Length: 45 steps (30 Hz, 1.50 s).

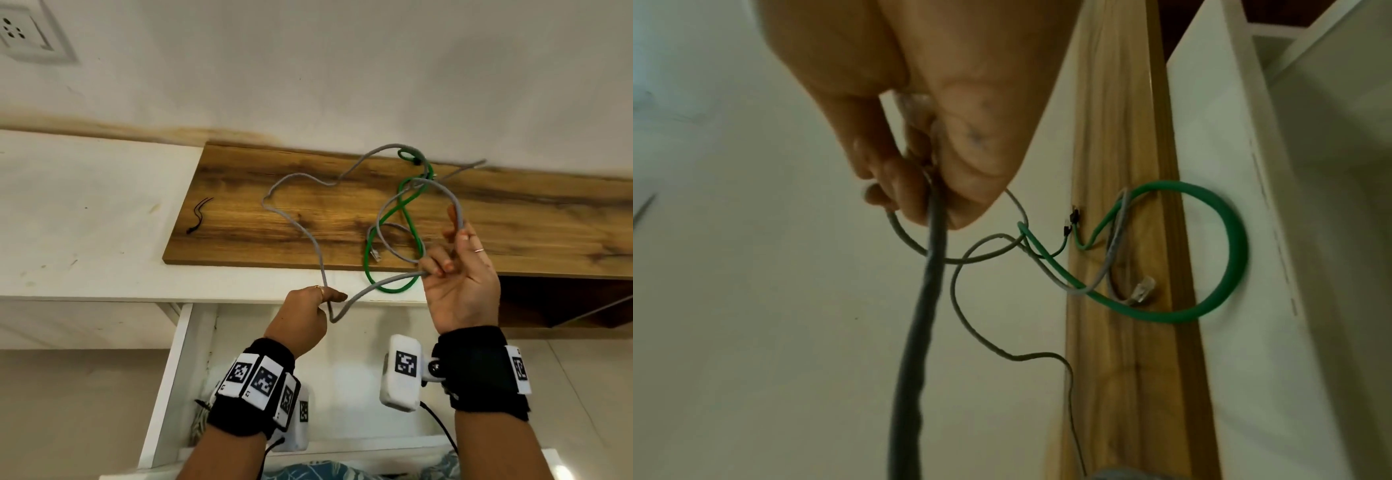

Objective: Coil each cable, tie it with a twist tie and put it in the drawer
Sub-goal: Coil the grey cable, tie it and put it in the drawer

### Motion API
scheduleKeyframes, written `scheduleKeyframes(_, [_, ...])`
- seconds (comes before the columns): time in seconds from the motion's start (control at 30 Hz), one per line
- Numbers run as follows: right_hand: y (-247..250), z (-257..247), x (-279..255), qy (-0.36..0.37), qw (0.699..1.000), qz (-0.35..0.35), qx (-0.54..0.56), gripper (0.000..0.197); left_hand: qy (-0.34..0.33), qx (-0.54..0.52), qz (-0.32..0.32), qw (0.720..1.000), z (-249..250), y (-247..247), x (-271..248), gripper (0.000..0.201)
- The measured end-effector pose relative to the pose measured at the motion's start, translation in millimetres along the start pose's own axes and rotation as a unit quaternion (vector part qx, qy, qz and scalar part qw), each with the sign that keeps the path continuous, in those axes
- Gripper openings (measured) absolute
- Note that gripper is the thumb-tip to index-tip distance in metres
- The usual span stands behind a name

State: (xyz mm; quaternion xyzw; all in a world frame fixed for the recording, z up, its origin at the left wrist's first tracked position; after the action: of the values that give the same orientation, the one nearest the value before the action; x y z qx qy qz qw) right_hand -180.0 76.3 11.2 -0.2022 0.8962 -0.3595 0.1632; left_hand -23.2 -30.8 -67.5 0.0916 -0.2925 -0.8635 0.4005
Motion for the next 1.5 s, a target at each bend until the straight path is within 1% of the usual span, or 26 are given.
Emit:
scheduleKeyframes(0.07, [-9, -5, -6, -0.004, 0.999, -0.045, -0.004, 0.034, 0.016, -0.046, -0.001, 0.999, 0, 0, 0, 0.050])
scheduleKeyframes(0.13, [-14, -10, -10, -0.001, 0.997, -0.069, -0.036, 0.034, 0.023, -0.090, 0.009, 0.996, 2, 2, -1, 0.038])
scheduleKeyframes(0.23, [-10, -11, -11, -0.008, 0.990, -0.056, -0.127, 0.029, 0.052, -0.168, 0.024, 0.984, 2, 4, 0, 0.022])
scheduleKeyframes(0.33, [-6, -9, -15, -0.040, 0.983, -0.057, -0.167, 0.025, 0.097, -0.257, 0.026, 0.961, 6, 5, 0, 0.012])
scheduleKeyframes(0.4, [-4, -5, -17, -0.057, 0.973, -0.076, -0.208, 0.027, 0.145, -0.339, 0.012, 0.929, 14, 6, -2, 0.015])
scheduleKeyframes(0.5, [-4, 13, -24, -0.080, 0.939, -0.117, -0.312, 0.017, 0.217, -0.462, -0.027, 0.859, 25, 3, -4, 0.038])
scheduleKeyframes(0.53, [-4, 22, -26, -0.098, 0.926, -0.132, -0.341, 0.017, 0.231, -0.497, -0.031, 0.836, 29, 4, -4, 0.043])
scheduleKeyframes(0.57, [-3, 32, -30, -0.120, 0.912, -0.146, -0.363, 0.018, 0.241, -0.527, -0.027, 0.814, 30, 5, -3, 0.045])
scheduleKeyframes(0.67, [0, 56, -39, -0.184, 0.881, -0.183, -0.396, 0.021, 0.265, -0.587, 0.005, 0.765, 28, 7, 0, 0.032])
scheduleKeyframes(0.73, [3, 66, -42, -0.208, 0.866, -0.200, -0.409, 0.021, 0.284, -0.615, 0.027, 0.735, 24, 8, 1, 0.024])
scheduleKeyframes(0.8, [7, 73, -40, -0.199, 0.858, -0.199, -0.429, 0.018, 0.299, -0.635, 0.052, 0.710, 17, 10, 3, 0.020])
scheduleKeyframes(0.83, [8, 73, -37, -0.178, 0.855, -0.192, -0.448, 0.014, 0.304, -0.641, 0.062, 0.702, 14, 11, 3, 0.019])
scheduleKeyframes(0.87, [10, 72, -31, -0.143, 0.851, -0.179, -0.474, 0.011, 0.306, -0.642, 0.068, 0.699, 11, 11, 4, 0.019])
scheduleKeyframes(0.93, [13, 62, -12, -0.048, 0.840, -0.127, -0.525, 0.013, 0.307, -0.635, 0.077, 0.705, 7, 11, 4, 0.014])
scheduleKeyframes(1.0, [10, 47, 4, 0.039, 0.844, -0.072, -0.531, 0.013, 0.311, -0.628, 0.082, 0.709, 4, 10, 4, 0.008])
scheduleKeyframes(1.03, [4, 42, 9, 0.067, 0.852, -0.063, -0.515, 0.015, 0.312, -0.626, 0.083, 0.710, 3, 8, 4, 0.007])
scheduleKeyframes(1.1, [-10, 41, 16, 0.092, 0.867, -0.076, -0.484, 0.022, 0.311, -0.620, 0.082, 0.716, 2, 7, 6, 0.007])
scheduleKeyframes(1.17, [-20, 50, 26, 0.101, 0.859, -0.102, -0.492, 0.025, 0.310, -0.614, 0.079, 0.721, 2, 5, 7, 0.006])
scheduleKeyframes(1.23, [-27, 62, 40, 0.123, 0.829, -0.104, -0.536, 0.024, 0.309, -0.607, 0.078, 0.728, 3, 3, 7, 0.006])
scheduleKeyframes(1.3, [-37, 62, 57, 0.182, 0.785, -0.058, -0.590, 0.027, 0.309, -0.601, 0.074, 0.734, 3, 1, 6, 0.006])
scheduleKeyframes(1.37, [-56, 49, 70, 0.254, 0.737, 0.004, -0.626, 0.035, 0.308, -0.597, 0.067, 0.738, 4, 0, 6, 0.008])
scheduleKeyframes(1.4, [-66, 43, 75, 0.280, 0.711, 0.024, -0.644, 0.038, 0.306, -0.595, 0.064, 0.740, 4, -1, 5, 0.009])
scheduleKeyframes(1.43, [-75, 40, 81, 0.291, 0.688, 0.025, -0.664, 0.039, 0.304, -0.593, 0.061, 0.743, 4, -1, 6, 0.010])
scheduleKeyframes(1.47, [-81, 42, 89, 0.283, 0.674, 0.011, -0.682, 0.036, 0.302, -0.591, 0.058, 0.745, 4, -1, 6, 0.011])
scheduleKeyframes(1.5, [-85, 45, 95, 0.265, 0.672, -0.007, -0.691, 0.030, 0.301, -0.590, 0.056, 0.747, 4, -1, 6, 0.012])
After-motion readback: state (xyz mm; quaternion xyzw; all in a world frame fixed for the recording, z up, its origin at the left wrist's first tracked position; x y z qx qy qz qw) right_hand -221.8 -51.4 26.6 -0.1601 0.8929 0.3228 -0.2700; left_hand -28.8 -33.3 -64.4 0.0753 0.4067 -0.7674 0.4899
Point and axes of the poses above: each hand's wrist, its own x-axis towards the middle knuckle, its own y-axis out of the back of the hand, z = x × y, the point moved 9 cm from there along x, towards the middle knuckle, and after that the axes turned 14 degrees about z, right-handed, at the moved point
